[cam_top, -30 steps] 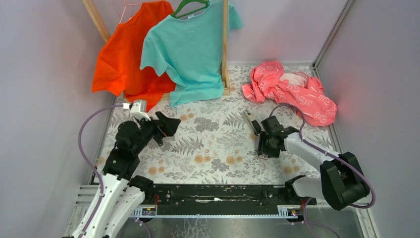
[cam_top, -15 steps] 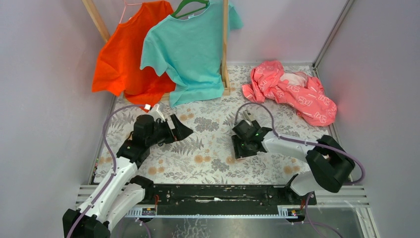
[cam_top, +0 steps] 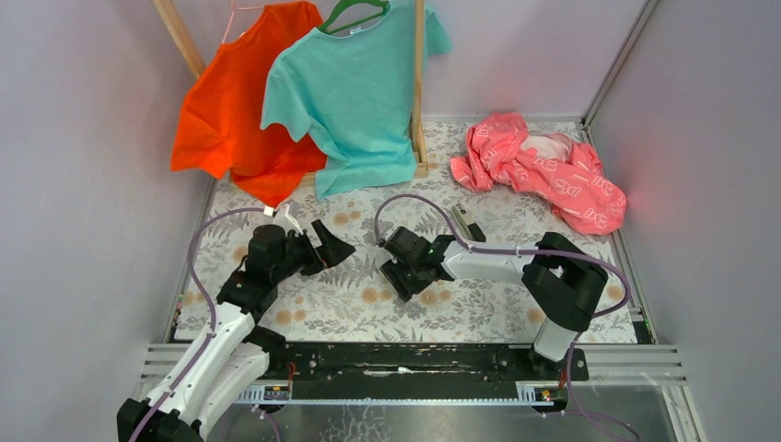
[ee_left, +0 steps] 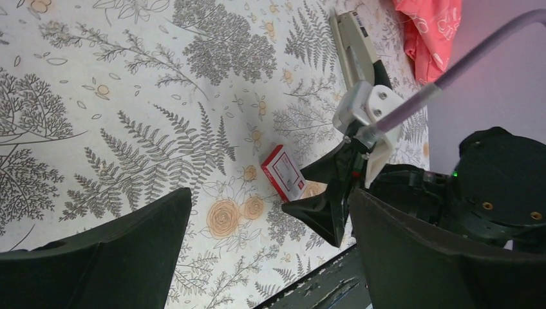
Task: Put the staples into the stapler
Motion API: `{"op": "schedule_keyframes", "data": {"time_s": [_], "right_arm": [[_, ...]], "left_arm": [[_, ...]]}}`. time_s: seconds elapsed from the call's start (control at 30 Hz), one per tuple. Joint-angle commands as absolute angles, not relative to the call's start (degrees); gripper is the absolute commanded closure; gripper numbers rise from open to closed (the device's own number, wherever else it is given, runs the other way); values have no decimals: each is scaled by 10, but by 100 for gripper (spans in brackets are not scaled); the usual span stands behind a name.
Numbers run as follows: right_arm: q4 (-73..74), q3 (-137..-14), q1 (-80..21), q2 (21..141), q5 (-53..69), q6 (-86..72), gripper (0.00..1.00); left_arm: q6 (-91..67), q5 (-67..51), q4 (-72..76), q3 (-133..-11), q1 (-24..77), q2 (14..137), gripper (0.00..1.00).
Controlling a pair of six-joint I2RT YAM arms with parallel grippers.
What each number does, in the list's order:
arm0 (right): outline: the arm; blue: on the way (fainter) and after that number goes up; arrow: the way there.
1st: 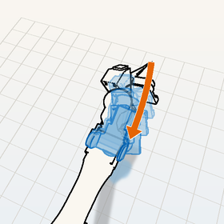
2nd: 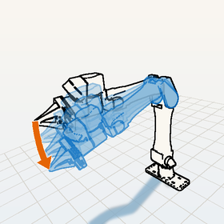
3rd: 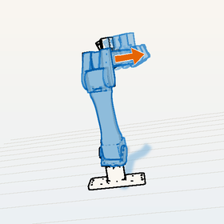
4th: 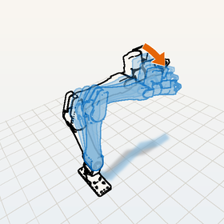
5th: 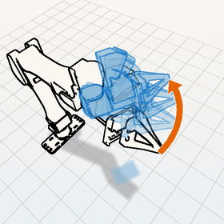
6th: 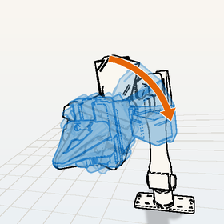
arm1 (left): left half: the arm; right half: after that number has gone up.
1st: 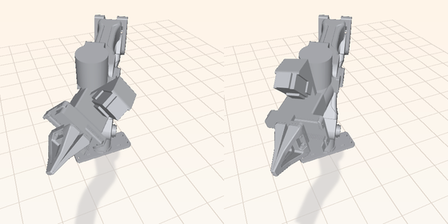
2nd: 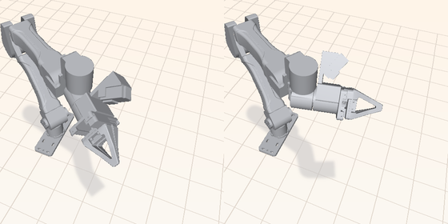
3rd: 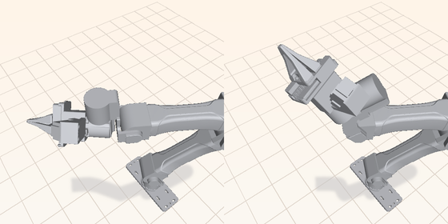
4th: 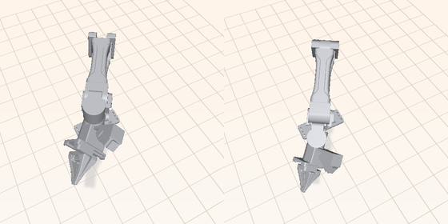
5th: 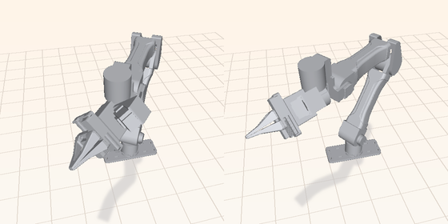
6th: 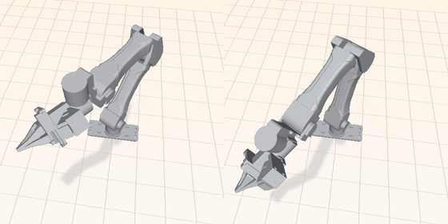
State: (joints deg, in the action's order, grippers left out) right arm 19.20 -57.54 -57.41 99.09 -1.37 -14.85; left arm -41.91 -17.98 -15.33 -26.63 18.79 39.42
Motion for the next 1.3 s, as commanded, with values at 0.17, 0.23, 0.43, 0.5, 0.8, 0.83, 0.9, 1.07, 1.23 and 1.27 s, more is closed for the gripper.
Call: {"op": "schedule_keyframes", "data": {"time_s": [0.17,0.23,0.43,0.5,0.8,0.83,0.9,1.07,1.23,1.27], "right_arm": [[212,-556,-577,1016,-38,-81,32],[211,-550,-577,1011,-51,-73,32],[228,-556,-567,1005,-89,-57,31],[230,-554,-555,1004,-91,-56,31],[204,-550,-509,975,-7,-7,32],[200,-549,-509,975,-4,0,32],[199,-555,-508,978,-3,19,31],[203,-575,-509,986,-15,53,25],[195,-585,-508,1002,13,92,23],[196,-588,-508,1005,23,96,23]], "left_arm": [[-440,-201,-77,-237,192,437,1],[-442,-205,-65,-236,193,448,1],[-449,-213,-28,-234,198,477,4],[-450,-213,-20,-234,199,486,4],[-477,-229,49,-217,214,536,9],[-481,-231,56,-217,216,544,10],[-485,-234,69,-216,219,558,12],[-502,-237,101,-209,221,583,16],[-514,-238,124,-206,223,607,19],[-516,-240,129,-205,223,613,20]]}}
